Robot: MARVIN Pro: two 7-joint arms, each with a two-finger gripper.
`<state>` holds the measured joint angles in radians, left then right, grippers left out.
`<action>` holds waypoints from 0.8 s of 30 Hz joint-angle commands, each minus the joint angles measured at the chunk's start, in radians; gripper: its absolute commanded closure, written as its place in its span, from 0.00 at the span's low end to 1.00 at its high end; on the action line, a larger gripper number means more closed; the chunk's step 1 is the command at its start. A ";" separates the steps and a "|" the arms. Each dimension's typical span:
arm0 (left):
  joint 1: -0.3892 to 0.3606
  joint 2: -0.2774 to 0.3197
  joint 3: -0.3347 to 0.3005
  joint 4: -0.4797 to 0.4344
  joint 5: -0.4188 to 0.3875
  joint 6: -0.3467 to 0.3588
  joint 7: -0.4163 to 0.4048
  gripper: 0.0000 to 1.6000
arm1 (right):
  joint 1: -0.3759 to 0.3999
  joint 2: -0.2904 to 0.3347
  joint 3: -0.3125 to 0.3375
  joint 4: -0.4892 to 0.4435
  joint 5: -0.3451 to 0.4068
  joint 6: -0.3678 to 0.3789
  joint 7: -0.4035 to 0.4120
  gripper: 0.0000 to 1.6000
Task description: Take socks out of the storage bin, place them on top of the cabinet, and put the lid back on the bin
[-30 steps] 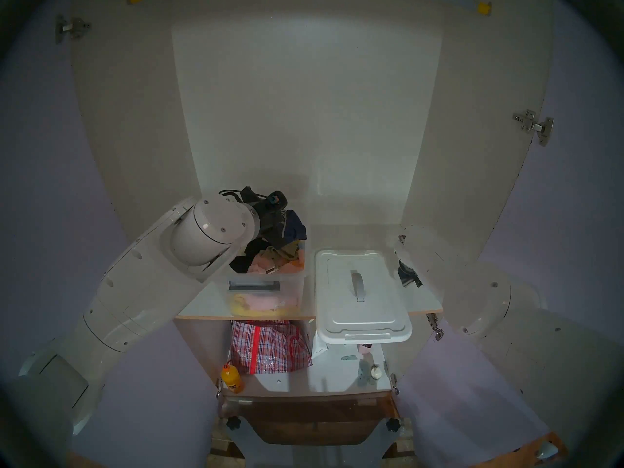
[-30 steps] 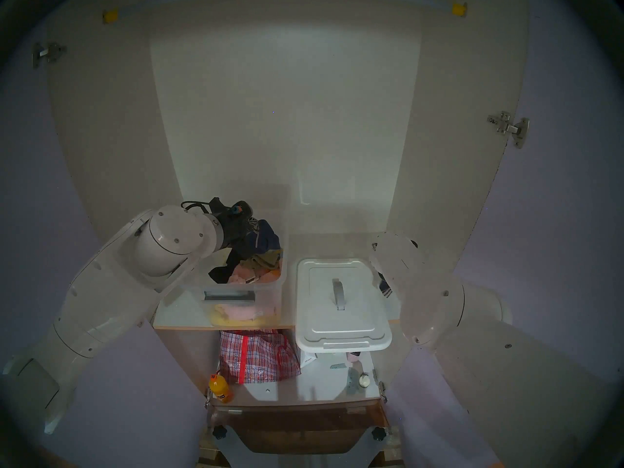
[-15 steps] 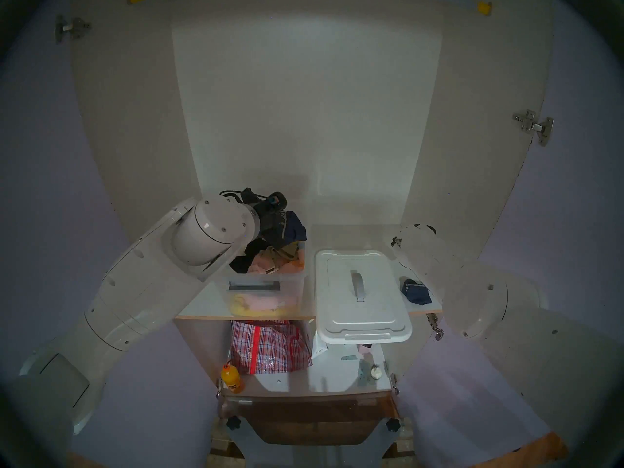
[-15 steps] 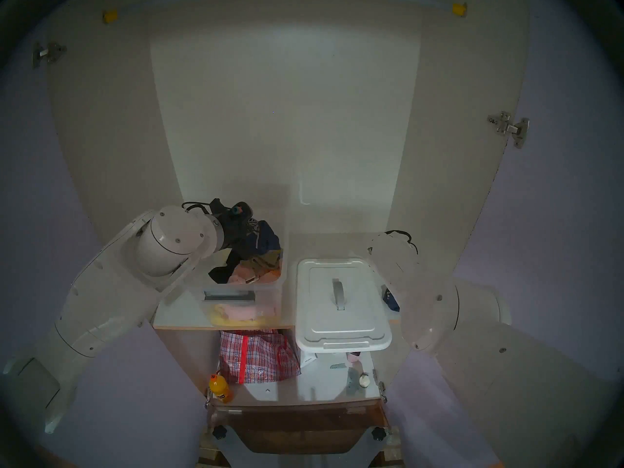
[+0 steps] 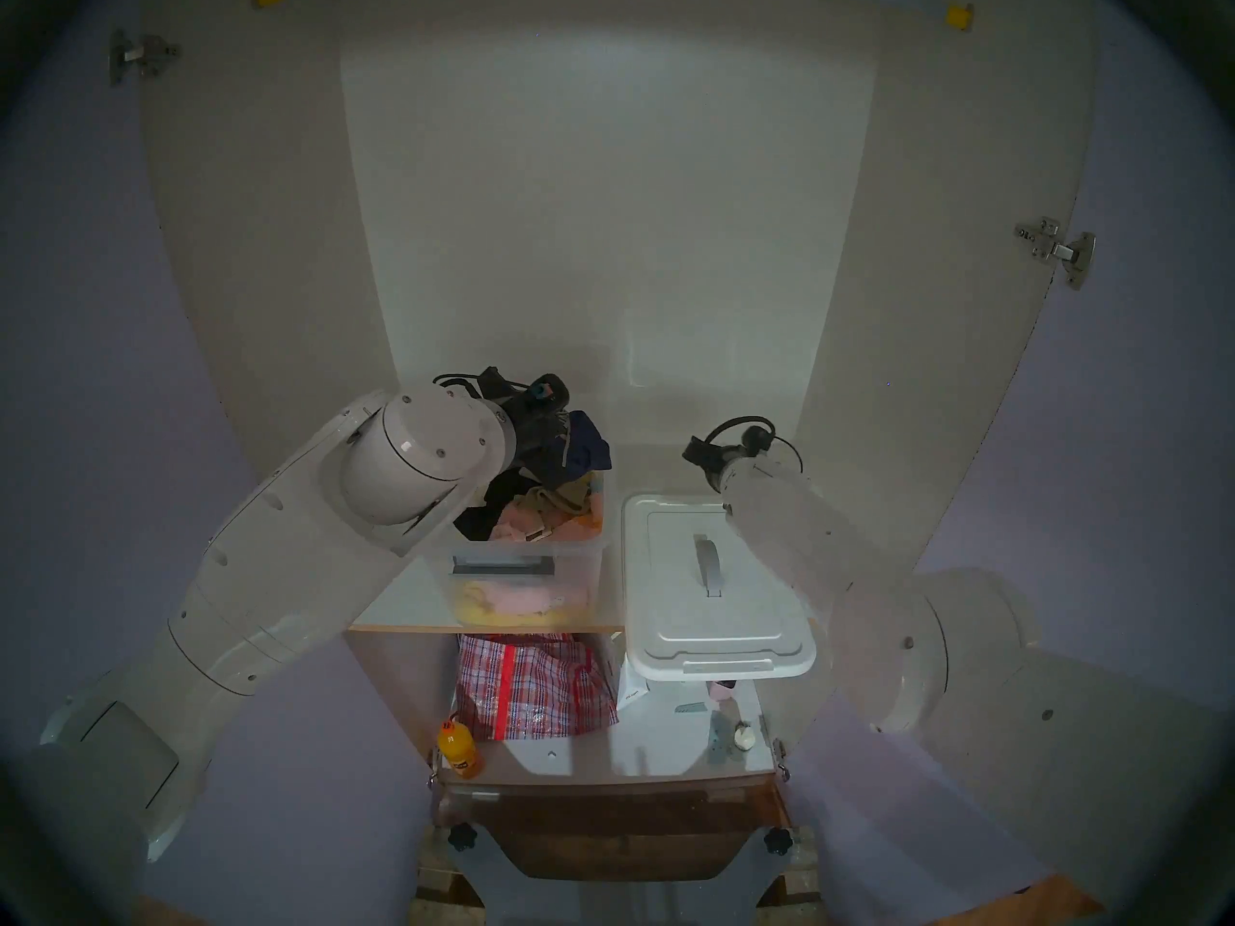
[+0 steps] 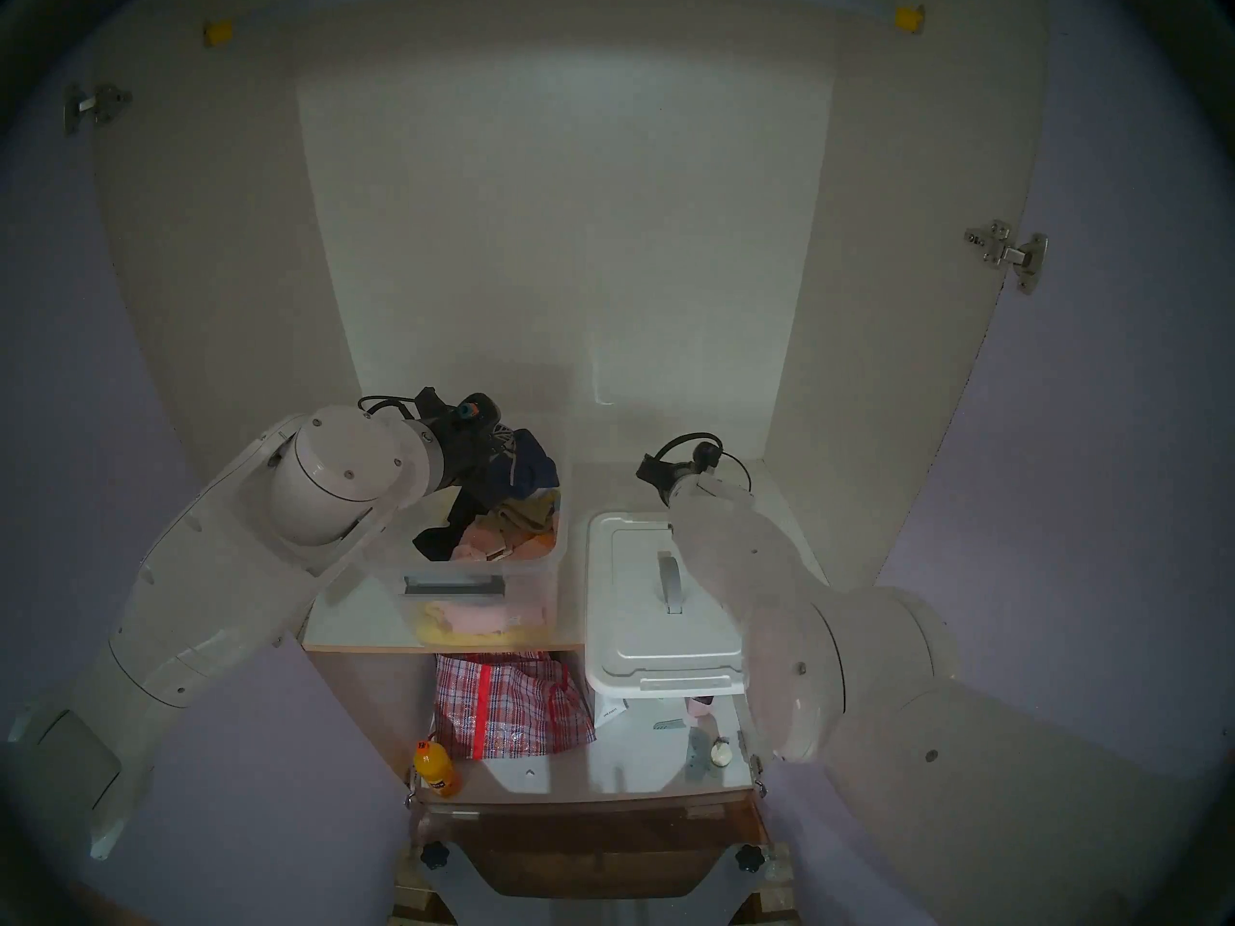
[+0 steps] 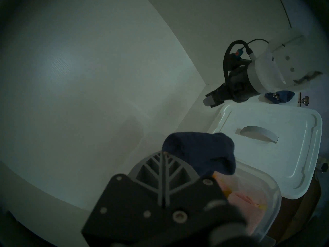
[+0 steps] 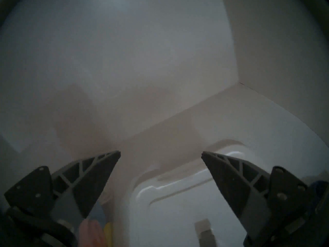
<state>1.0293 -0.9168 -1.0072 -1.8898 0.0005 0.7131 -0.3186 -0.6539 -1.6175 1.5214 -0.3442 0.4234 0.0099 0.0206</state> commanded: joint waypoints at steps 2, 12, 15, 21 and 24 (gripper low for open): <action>-0.013 -0.008 -0.024 -0.025 0.006 -0.017 0.030 1.00 | -0.067 0.011 -0.047 -0.172 -0.025 -0.107 0.059 0.00; -0.019 -0.029 -0.019 -0.019 0.017 -0.036 0.067 1.00 | -0.248 0.048 -0.127 -0.475 -0.033 -0.153 0.161 0.00; -0.021 -0.036 -0.021 -0.014 0.021 -0.041 0.080 1.00 | -0.308 0.061 -0.138 -0.565 -0.037 -0.148 0.186 0.00; -0.006 -0.043 -0.029 -0.013 0.023 -0.058 0.105 1.00 | -0.439 0.096 -0.171 -0.769 -0.035 -0.125 0.250 0.00; -0.003 -0.046 -0.031 -0.014 0.023 -0.066 0.116 1.00 | -0.502 0.115 -0.190 -0.859 -0.034 -0.106 0.276 0.00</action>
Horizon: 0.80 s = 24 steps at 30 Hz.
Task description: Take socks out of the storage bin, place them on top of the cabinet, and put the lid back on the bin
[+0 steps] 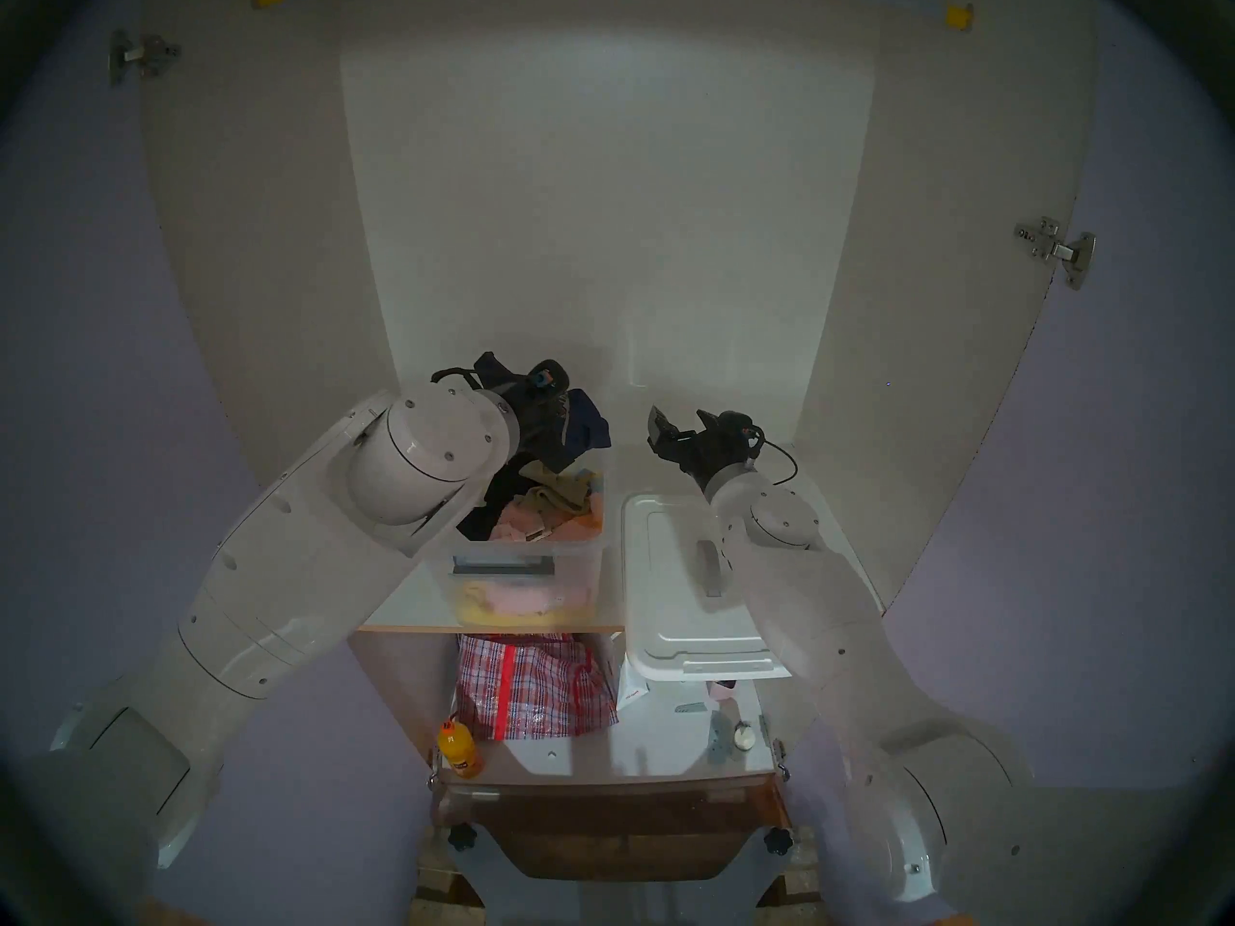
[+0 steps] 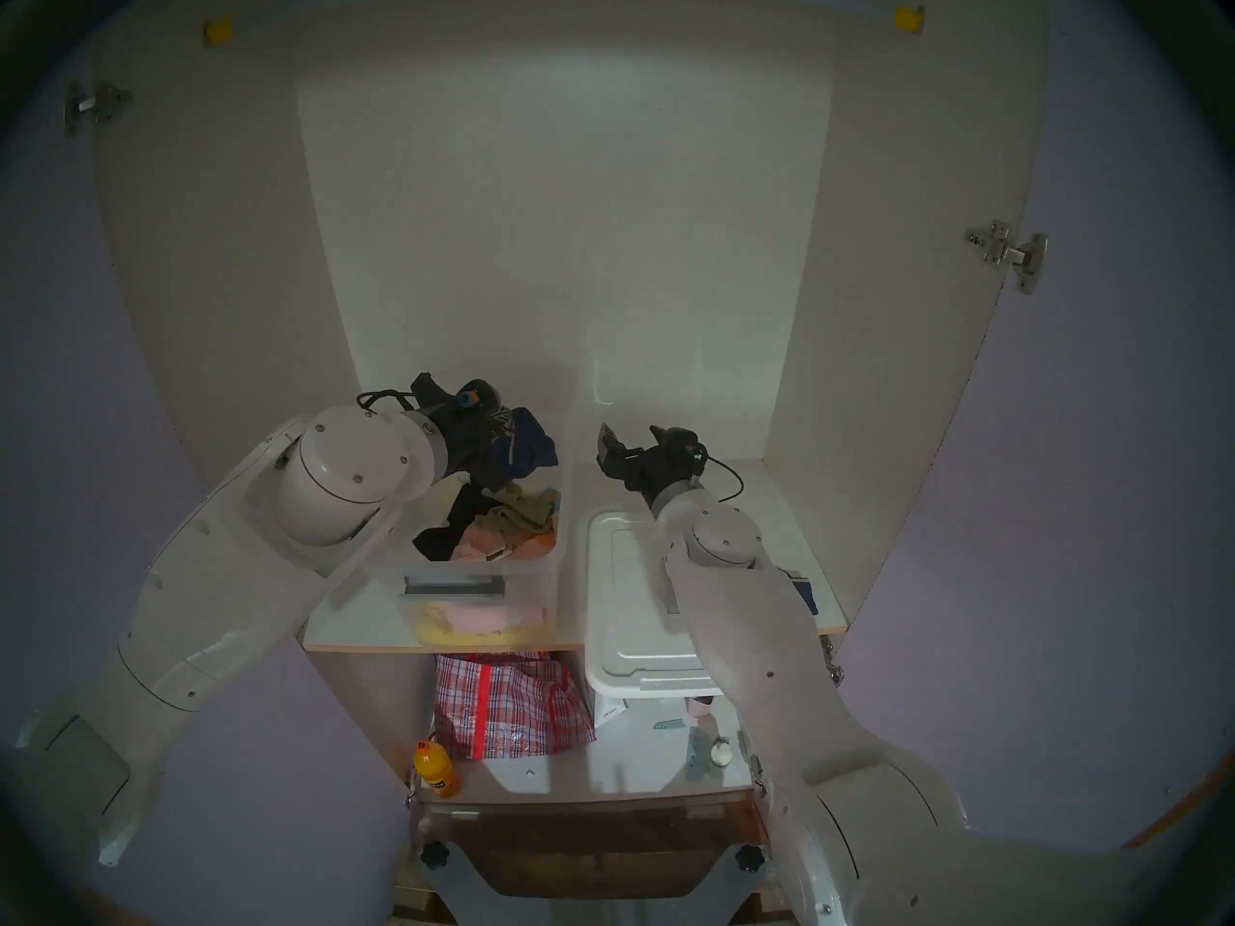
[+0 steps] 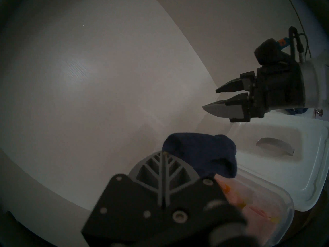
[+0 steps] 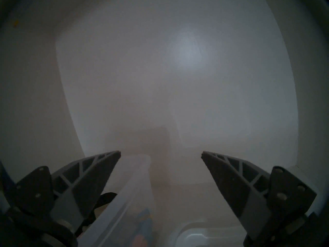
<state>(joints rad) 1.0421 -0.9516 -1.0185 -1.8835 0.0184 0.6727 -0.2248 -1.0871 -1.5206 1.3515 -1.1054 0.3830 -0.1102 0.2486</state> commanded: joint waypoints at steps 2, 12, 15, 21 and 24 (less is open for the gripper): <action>-0.015 -0.013 -0.023 -0.018 0.005 -0.034 0.032 1.00 | -0.104 0.034 -0.027 -0.154 0.007 0.019 0.059 0.00; -0.010 -0.013 -0.034 0.014 0.024 -0.095 0.086 1.00 | -0.288 0.147 -0.030 -0.490 0.028 0.234 0.033 0.00; -0.011 -0.024 -0.028 0.019 0.024 -0.121 0.095 1.00 | -0.334 0.167 -0.034 -0.588 0.034 0.324 0.006 0.00; -0.002 -0.019 -0.021 -0.007 0.017 -0.118 0.089 1.00 | -0.339 0.114 -0.042 -0.610 0.011 0.355 -0.057 0.00; 0.004 -0.014 -0.022 -0.019 0.013 -0.105 0.085 1.00 | -0.314 0.080 -0.052 -0.574 -0.012 0.328 -0.082 0.00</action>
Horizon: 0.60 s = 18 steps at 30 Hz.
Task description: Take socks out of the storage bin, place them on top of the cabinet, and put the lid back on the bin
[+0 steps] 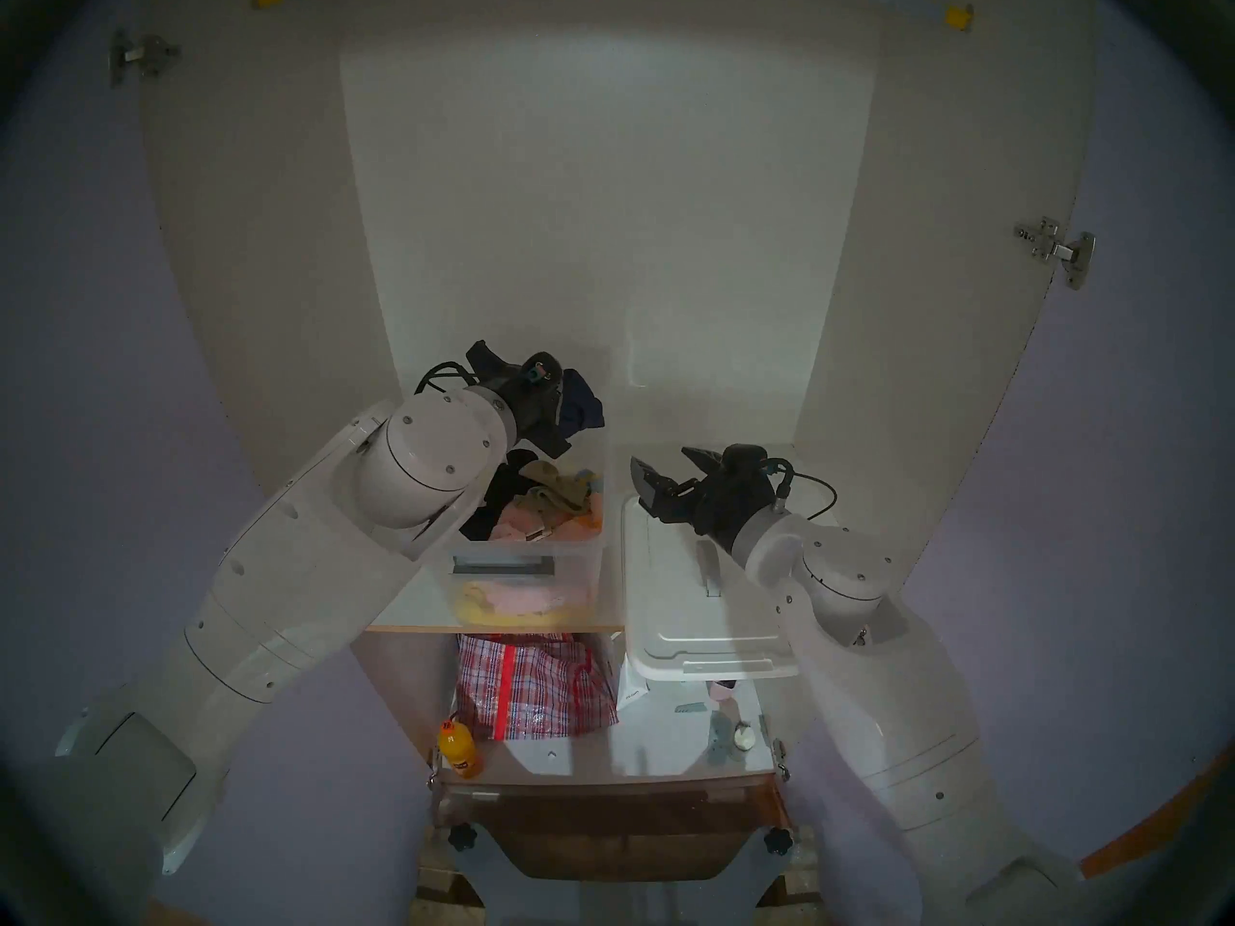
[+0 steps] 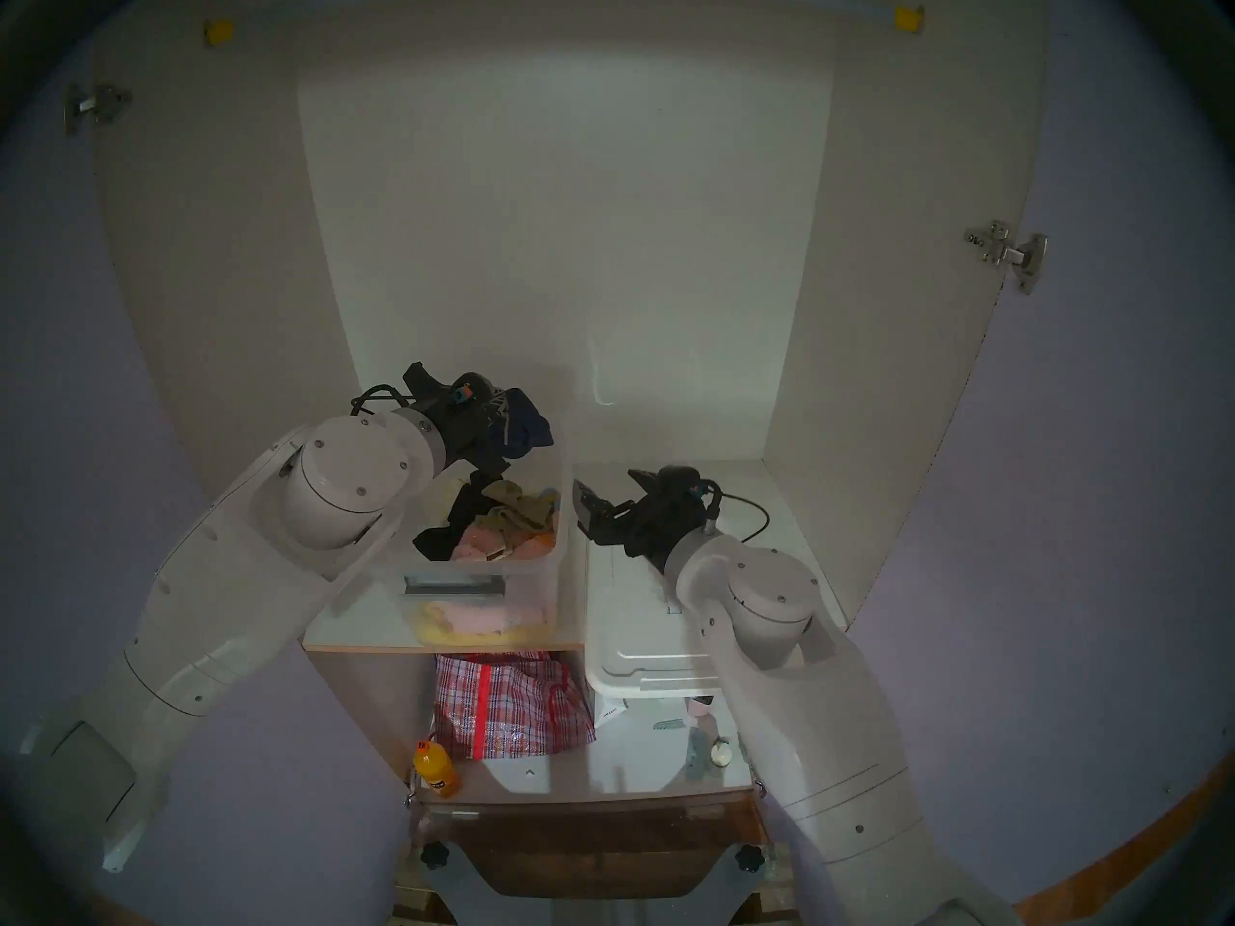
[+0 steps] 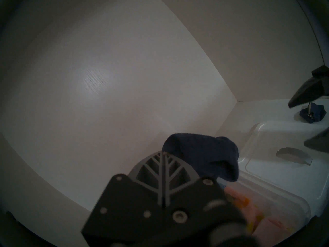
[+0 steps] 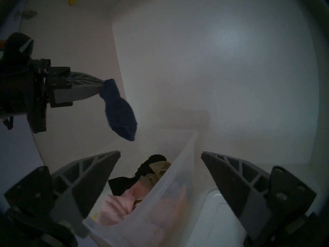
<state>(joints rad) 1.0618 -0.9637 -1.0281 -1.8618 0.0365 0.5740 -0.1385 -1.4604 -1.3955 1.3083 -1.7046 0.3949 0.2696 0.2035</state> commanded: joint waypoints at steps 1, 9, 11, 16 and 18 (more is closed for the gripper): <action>-0.013 -0.001 -0.013 -0.043 -0.004 -0.005 0.000 1.00 | 0.073 -0.057 -0.010 0.042 -0.025 -0.052 -0.040 0.00; 0.010 0.000 -0.025 -0.071 -0.020 0.006 0.009 1.00 | 0.130 -0.107 -0.019 0.112 -0.036 -0.079 -0.031 0.00; 0.013 -0.001 -0.026 -0.073 -0.022 0.008 0.013 1.00 | 0.134 -0.112 -0.024 0.115 -0.034 -0.077 -0.027 0.00; 0.013 -0.002 -0.026 -0.076 -0.030 0.011 0.017 1.00 | 0.137 -0.125 -0.037 0.118 -0.027 -0.069 -0.021 0.00; 0.011 -0.002 -0.024 -0.076 -0.031 0.011 0.018 1.00 | 0.142 -0.132 -0.039 0.125 -0.023 -0.071 -0.018 0.00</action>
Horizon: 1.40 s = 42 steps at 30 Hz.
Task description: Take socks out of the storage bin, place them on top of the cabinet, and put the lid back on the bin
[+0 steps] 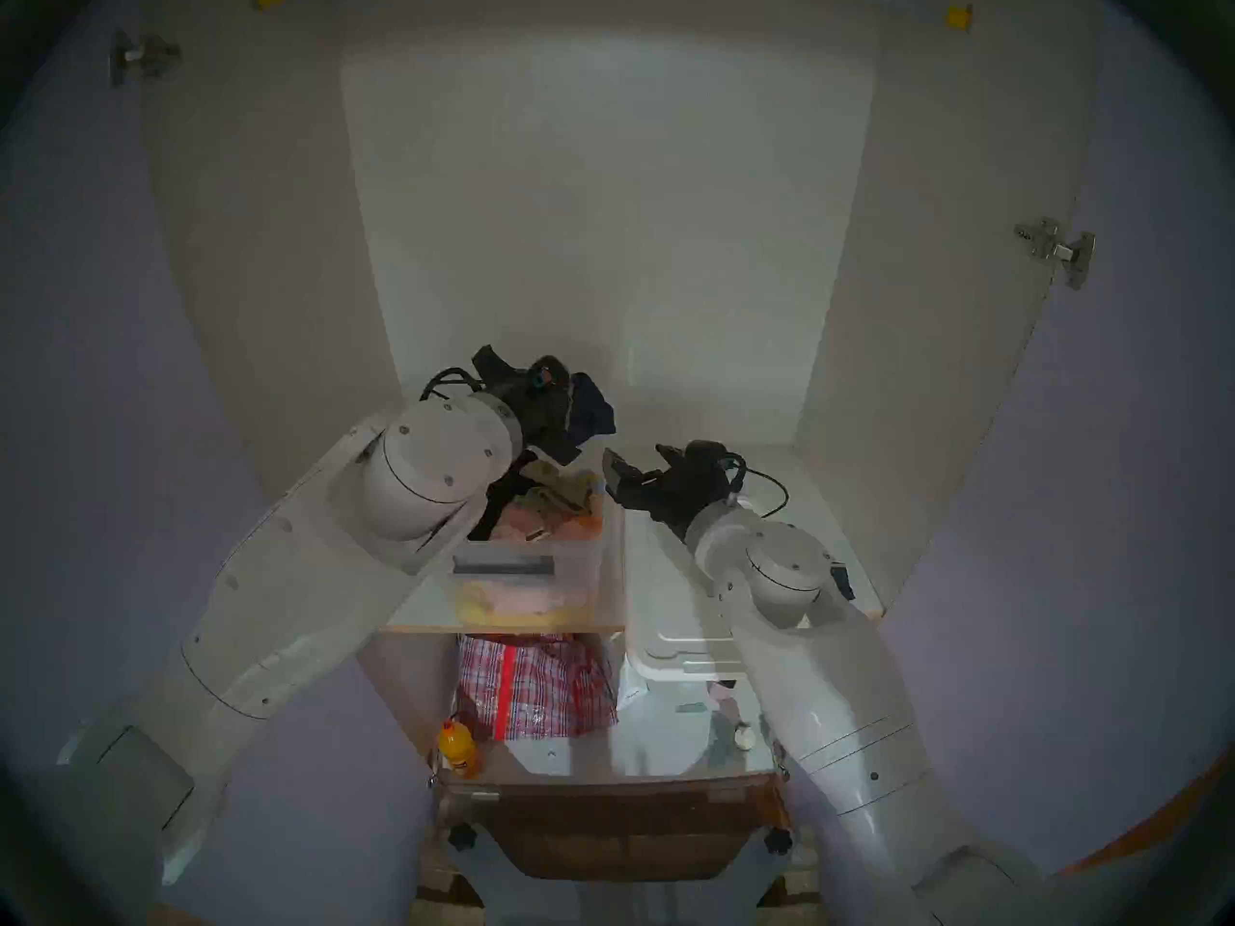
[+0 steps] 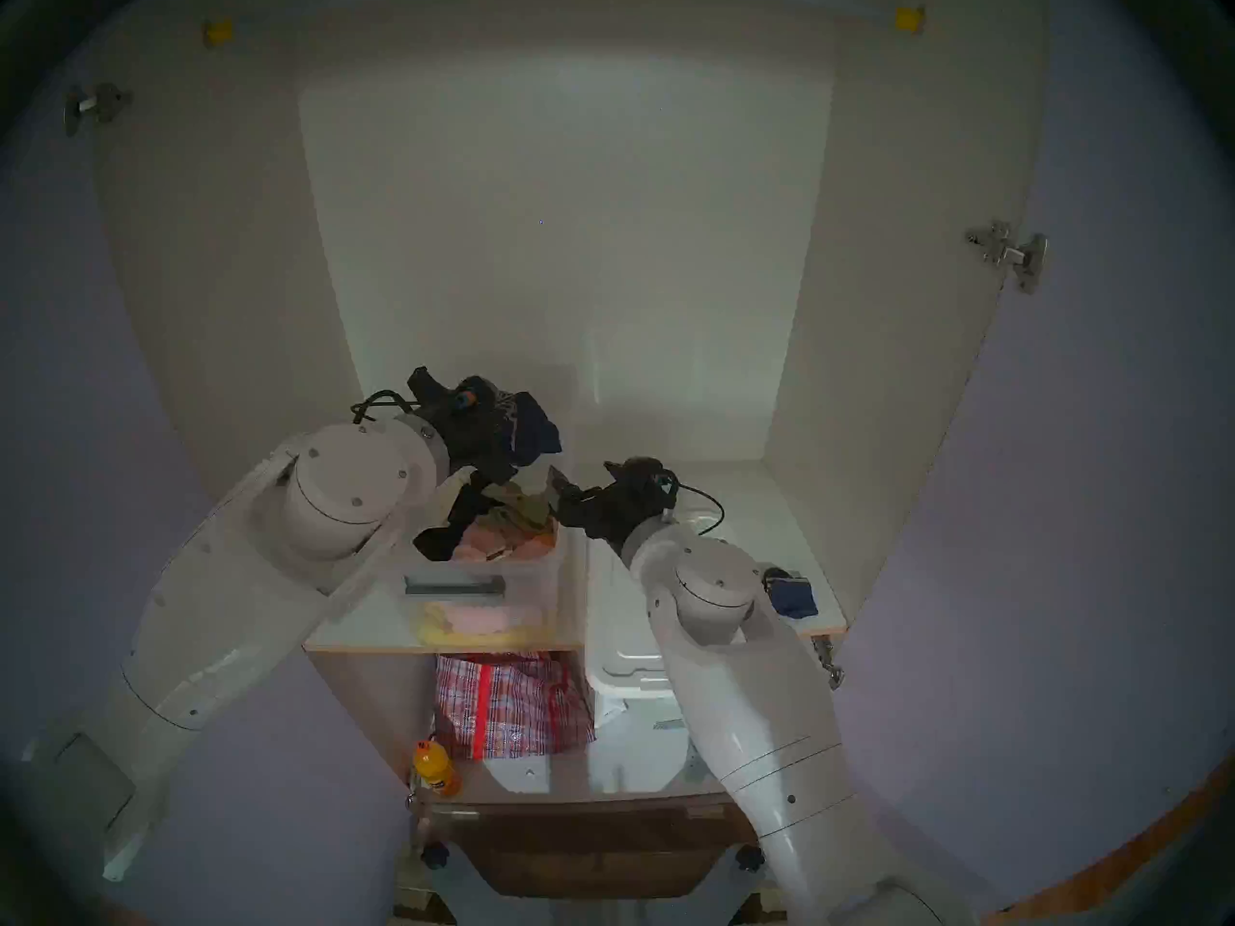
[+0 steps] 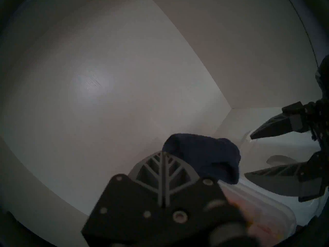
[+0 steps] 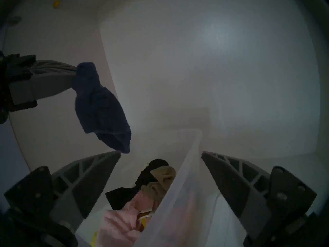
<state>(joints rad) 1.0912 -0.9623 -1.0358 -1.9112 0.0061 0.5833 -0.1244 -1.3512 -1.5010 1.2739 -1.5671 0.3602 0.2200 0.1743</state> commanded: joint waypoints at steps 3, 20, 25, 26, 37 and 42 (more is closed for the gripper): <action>-0.027 -0.010 -0.011 -0.029 -0.003 0.005 0.006 1.00 | 0.046 -0.038 -0.014 -0.006 0.012 -0.028 0.016 0.00; -0.011 -0.005 -0.005 -0.050 -0.037 0.060 -0.001 1.00 | 0.141 -0.097 -0.041 0.131 -0.021 -0.148 -0.001 0.64; -0.010 0.000 -0.006 -0.047 -0.042 0.057 0.001 1.00 | 0.153 -0.108 -0.018 0.154 -0.038 -0.186 -0.045 1.00; -0.012 0.000 -0.007 -0.045 -0.039 0.052 0.006 1.00 | 0.154 -0.112 -0.010 0.157 -0.044 -0.191 -0.065 1.00; -0.036 -0.015 -0.001 -0.016 -0.047 0.024 -0.003 1.00 | 0.161 -0.078 0.019 0.162 -0.044 -0.188 -0.062 1.00; -0.055 -0.028 0.004 0.007 -0.035 0.014 0.010 1.00 | 0.117 -0.004 -0.006 0.079 -0.034 -0.113 0.033 0.23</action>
<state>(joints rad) 1.0803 -0.9753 -1.0226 -1.9049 -0.0422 0.6213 -0.1235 -1.2271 -1.5318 1.2803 -1.4125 0.3153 0.0755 0.1610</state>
